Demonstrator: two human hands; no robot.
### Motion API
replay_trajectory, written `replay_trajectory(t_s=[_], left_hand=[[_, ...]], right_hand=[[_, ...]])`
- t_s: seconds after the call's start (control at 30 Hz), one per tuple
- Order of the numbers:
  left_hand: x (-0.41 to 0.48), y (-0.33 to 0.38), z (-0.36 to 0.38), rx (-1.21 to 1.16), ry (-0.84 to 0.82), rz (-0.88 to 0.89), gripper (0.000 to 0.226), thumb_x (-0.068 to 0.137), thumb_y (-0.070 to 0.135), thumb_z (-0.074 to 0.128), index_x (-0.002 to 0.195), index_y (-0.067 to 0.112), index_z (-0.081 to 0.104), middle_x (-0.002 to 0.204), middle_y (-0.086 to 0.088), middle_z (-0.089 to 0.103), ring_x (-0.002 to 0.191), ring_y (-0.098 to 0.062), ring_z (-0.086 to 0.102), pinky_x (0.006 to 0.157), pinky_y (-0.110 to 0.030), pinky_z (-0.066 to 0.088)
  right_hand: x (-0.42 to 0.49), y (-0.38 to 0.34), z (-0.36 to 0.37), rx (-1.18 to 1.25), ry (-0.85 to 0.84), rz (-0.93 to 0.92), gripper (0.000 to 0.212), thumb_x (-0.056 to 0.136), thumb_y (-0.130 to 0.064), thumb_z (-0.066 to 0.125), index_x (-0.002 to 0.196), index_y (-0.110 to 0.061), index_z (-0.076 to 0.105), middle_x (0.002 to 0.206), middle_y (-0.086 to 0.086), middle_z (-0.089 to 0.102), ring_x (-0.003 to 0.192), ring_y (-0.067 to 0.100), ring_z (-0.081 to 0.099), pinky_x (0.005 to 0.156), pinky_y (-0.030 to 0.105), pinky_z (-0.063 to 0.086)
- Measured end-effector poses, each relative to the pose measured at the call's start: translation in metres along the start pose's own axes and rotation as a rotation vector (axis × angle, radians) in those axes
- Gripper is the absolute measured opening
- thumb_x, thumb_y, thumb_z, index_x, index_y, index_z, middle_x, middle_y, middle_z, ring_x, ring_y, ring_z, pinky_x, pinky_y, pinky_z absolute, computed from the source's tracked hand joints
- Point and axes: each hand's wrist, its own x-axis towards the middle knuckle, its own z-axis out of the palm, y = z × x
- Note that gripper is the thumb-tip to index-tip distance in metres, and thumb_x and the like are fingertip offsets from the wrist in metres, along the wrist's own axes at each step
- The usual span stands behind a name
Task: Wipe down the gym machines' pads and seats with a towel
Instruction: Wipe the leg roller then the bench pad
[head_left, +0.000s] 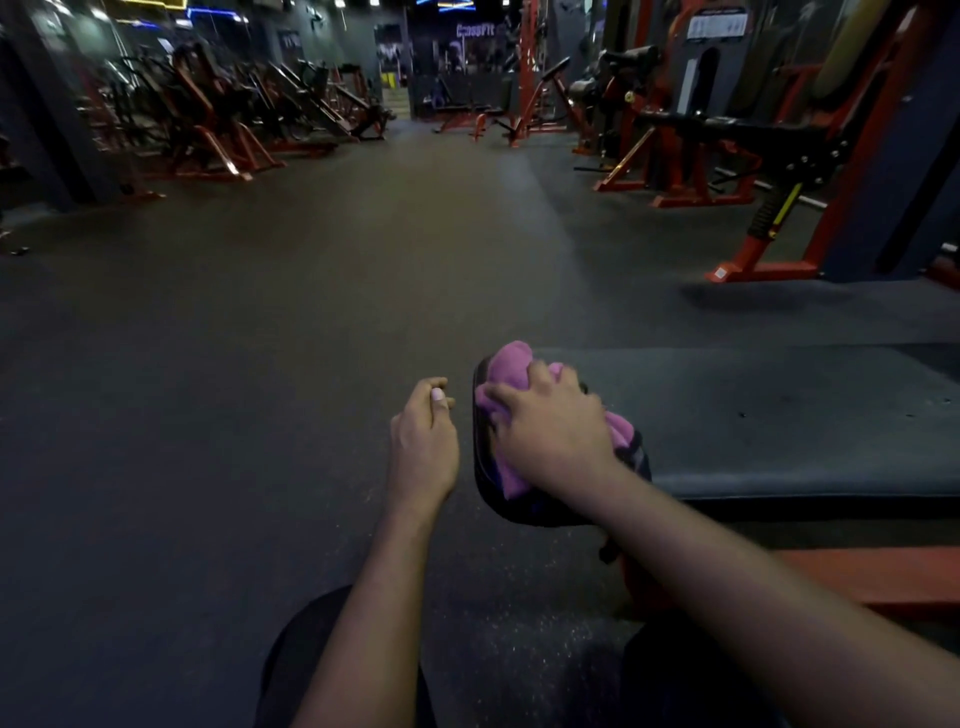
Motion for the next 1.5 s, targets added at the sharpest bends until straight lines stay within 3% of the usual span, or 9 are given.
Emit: replay_trajectory(t_s=[0.17, 0.27, 0.43, 0.6, 0.7, 0.87, 1.17, 1.4, 1.5], left_hand=[[0.001, 0.007, 0.015, 0.015, -0.029, -0.001, 0.031, 0.107, 0.029, 0.035, 0.118, 0.02, 0.063, 0.108, -0.009, 0.071, 0.103, -0.03, 0.064, 0.088, -0.041, 0.051], [0.005, 0.02, 0.021, 0.09, -0.037, -0.067, 0.032, 0.108, 0.027, 0.034, 0.117, 0.014, 0.062, 0.115, -0.015, 0.066, 0.096, -0.028, 0.055, 0.076, -0.032, 0.035], [0.015, 0.034, 0.034, 0.14, -0.115, -0.168, 0.035, 0.108, 0.028, 0.03, 0.111, 0.007, 0.058, 0.122, -0.025, 0.06, 0.112, -0.041, 0.054, 0.085, -0.041, 0.04], [0.01, 0.033, 0.045, 0.084, -0.057, -0.195, 0.038, 0.109, 0.03, 0.027, 0.123, 0.013, 0.059, 0.124, -0.016, 0.06, 0.112, -0.032, 0.053, 0.086, -0.037, 0.039], [0.01, 0.029, 0.045, 0.038, -0.004, -0.209, 0.039, 0.109, 0.03, 0.029, 0.122, 0.012, 0.06, 0.122, -0.018, 0.061, 0.112, -0.035, 0.055, 0.088, -0.039, 0.041], [0.01, 0.029, 0.045, 0.051, -0.009, -0.208, 0.036, 0.109, 0.029, 0.029, 0.116, 0.008, 0.057, 0.12, -0.024, 0.059, 0.112, -0.039, 0.053, 0.09, -0.043, 0.04], [0.009, 0.027, 0.044, 0.09, -0.031, -0.203, 0.038, 0.109, 0.031, 0.026, 0.119, 0.014, 0.058, 0.121, -0.014, 0.059, 0.103, -0.029, 0.053, 0.089, -0.042, 0.044], [0.011, 0.027, 0.044, 0.09, -0.011, -0.221, 0.038, 0.109, 0.029, 0.029, 0.122, 0.012, 0.059, 0.127, -0.019, 0.059, 0.115, -0.037, 0.053, 0.085, -0.037, 0.036], [0.012, 0.026, 0.045, 0.108, -0.015, -0.225, 0.038, 0.109, 0.029, 0.028, 0.123, 0.013, 0.059, 0.126, -0.017, 0.058, 0.109, -0.032, 0.053, 0.084, -0.036, 0.035]], right_hand=[[0.015, -0.002, 0.003, -0.006, -0.014, -0.002, 0.041, 0.103, -0.046, 0.037, 0.143, -0.047, 0.047, 0.144, 0.009, 0.044, 0.13, 0.038, 0.04, 0.099, 0.056, 0.042], [0.065, 0.012, 0.005, 0.016, -0.074, -0.026, 0.04, 0.102, -0.049, 0.04, 0.141, -0.05, 0.049, 0.14, 0.01, 0.046, 0.126, 0.036, 0.044, 0.097, 0.053, 0.044], [0.108, 0.07, 0.006, 0.067, -0.102, 0.061, 0.041, 0.1, -0.063, 0.041, 0.139, -0.055, 0.052, 0.142, 0.01, 0.046, 0.128, 0.037, 0.046, 0.103, 0.049, 0.043], [0.117, 0.11, 0.007, 0.052, -0.114, 0.239, 0.04, 0.098, -0.059, 0.047, 0.136, -0.051, 0.056, 0.142, 0.011, 0.048, 0.129, 0.039, 0.047, 0.107, 0.05, 0.043], [0.117, 0.075, 0.008, 0.009, -0.056, 0.106, 0.037, 0.099, -0.059, 0.047, 0.133, -0.049, 0.059, 0.139, 0.009, 0.052, 0.124, 0.035, 0.052, 0.098, 0.041, 0.044], [0.114, 0.032, 0.007, 0.041, -0.112, -0.192, 0.038, 0.098, -0.063, 0.047, 0.134, -0.057, 0.056, 0.137, 0.0, 0.051, 0.128, 0.028, 0.048, 0.1, 0.044, 0.044], [0.109, 0.149, -0.004, 0.043, -0.114, 0.226, 0.04, 0.095, -0.057, 0.056, 0.134, -0.051, 0.058, 0.141, 0.009, 0.052, 0.129, 0.037, 0.052, 0.107, 0.042, 0.044], [0.107, 0.042, 0.001, -0.077, -0.075, -0.112, 0.038, 0.101, -0.061, 0.041, 0.136, -0.053, 0.055, 0.141, 0.003, 0.052, 0.125, 0.03, 0.052, 0.089, 0.04, 0.042], [0.095, 0.054, 0.0, -0.016, -0.103, -0.099, 0.038, 0.101, -0.057, 0.045, 0.139, -0.056, 0.049, 0.142, 0.001, 0.047, 0.128, 0.029, 0.046, 0.091, 0.042, 0.042]])
